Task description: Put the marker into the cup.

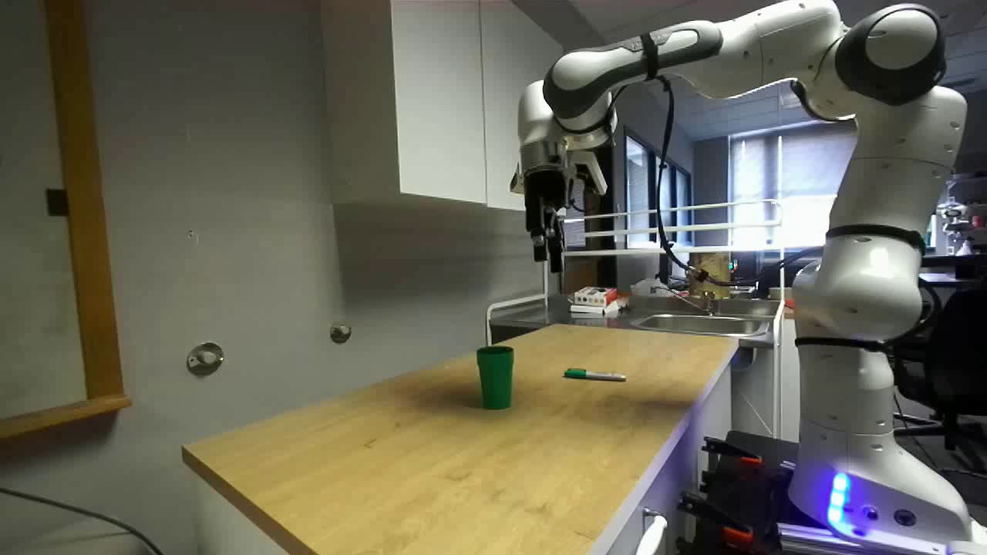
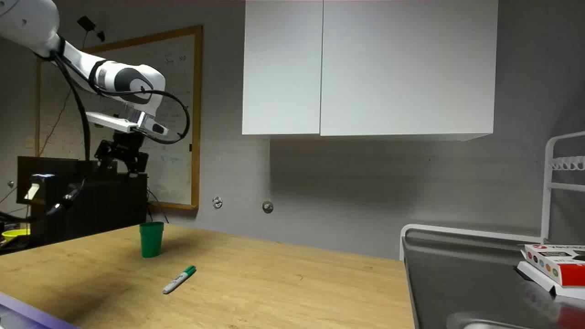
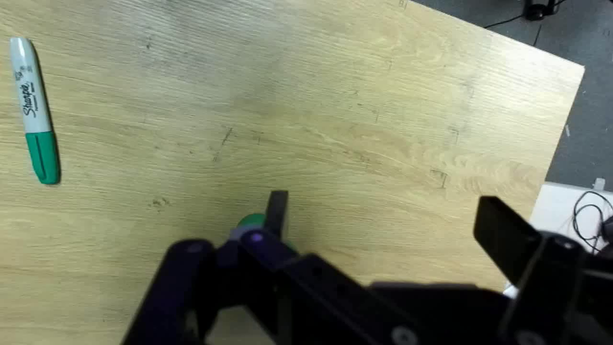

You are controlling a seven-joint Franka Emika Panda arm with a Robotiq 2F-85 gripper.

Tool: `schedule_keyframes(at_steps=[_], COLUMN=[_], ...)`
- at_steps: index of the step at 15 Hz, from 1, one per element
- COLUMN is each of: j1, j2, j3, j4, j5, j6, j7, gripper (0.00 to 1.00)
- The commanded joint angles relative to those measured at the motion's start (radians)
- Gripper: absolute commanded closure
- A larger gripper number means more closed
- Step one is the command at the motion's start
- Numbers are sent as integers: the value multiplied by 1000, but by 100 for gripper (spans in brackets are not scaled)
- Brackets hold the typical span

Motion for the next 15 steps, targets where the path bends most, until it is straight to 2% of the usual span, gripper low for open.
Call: schedule_keyframes(at_steps=[1, 8, 15], j1=[-22, -27, -109], j2=[1, 13, 142], j3=[19, 16, -29], j4=[3, 12, 62], j5=[5, 7, -17], j6=[-5, -8, 7], j7=[-4, 0, -2], gripper=[0, 0, 0])
